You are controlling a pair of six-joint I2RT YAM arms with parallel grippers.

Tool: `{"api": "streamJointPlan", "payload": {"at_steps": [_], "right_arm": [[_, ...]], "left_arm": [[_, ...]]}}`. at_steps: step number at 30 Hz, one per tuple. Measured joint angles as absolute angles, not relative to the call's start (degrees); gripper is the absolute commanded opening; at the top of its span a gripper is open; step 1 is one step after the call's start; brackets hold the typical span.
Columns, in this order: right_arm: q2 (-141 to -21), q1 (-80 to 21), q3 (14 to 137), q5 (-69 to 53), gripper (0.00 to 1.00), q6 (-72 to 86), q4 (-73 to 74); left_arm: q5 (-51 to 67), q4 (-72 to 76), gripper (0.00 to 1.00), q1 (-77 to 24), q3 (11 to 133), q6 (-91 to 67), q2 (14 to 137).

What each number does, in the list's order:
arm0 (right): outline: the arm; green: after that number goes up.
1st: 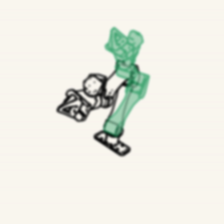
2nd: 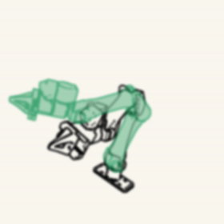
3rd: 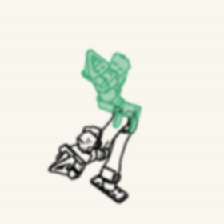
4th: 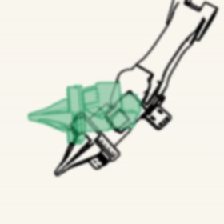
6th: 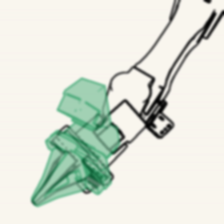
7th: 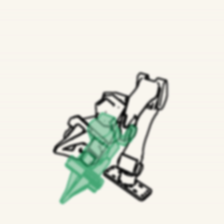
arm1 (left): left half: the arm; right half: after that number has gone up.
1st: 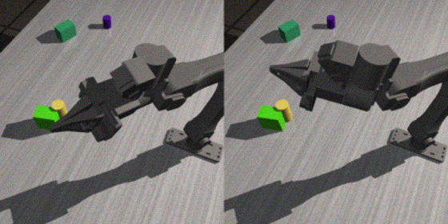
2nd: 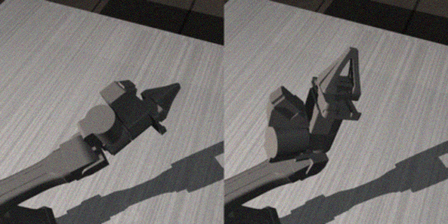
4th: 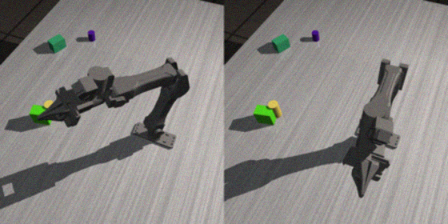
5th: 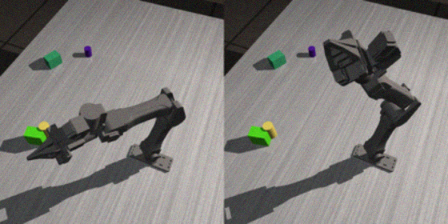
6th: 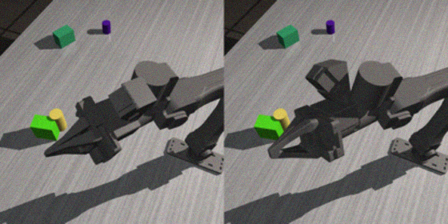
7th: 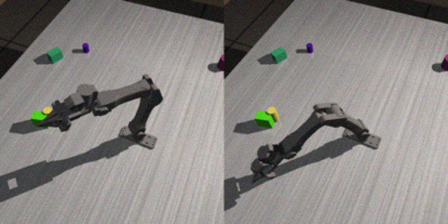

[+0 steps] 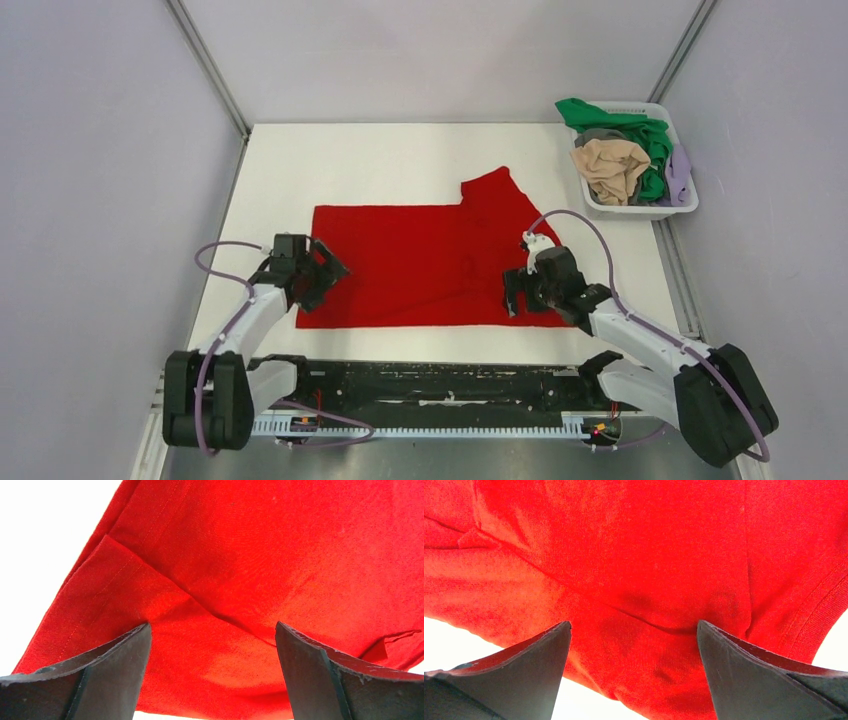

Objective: Fold and stack the t-shirts
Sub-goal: Fold the flattened tshirt in 1/3 of the way

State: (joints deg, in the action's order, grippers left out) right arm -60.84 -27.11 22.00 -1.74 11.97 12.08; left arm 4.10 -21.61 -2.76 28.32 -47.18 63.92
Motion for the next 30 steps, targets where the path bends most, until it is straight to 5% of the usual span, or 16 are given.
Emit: {"api": "streamJointPlan", "payload": {"at_steps": [23,30], "right_arm": [[-52.5,-31.8,22.8,-1.3,0.98,19.8,27.2],[-54.3,-31.8,31.7,4.4,0.98,20.4,25.6]], "left_arm": [[0.6,-35.3,1.0,-2.8,24.6,-48.6,50.3],[-1.0,-38.5,1.0,-2.8,35.9,-48.6,54.2]]}}
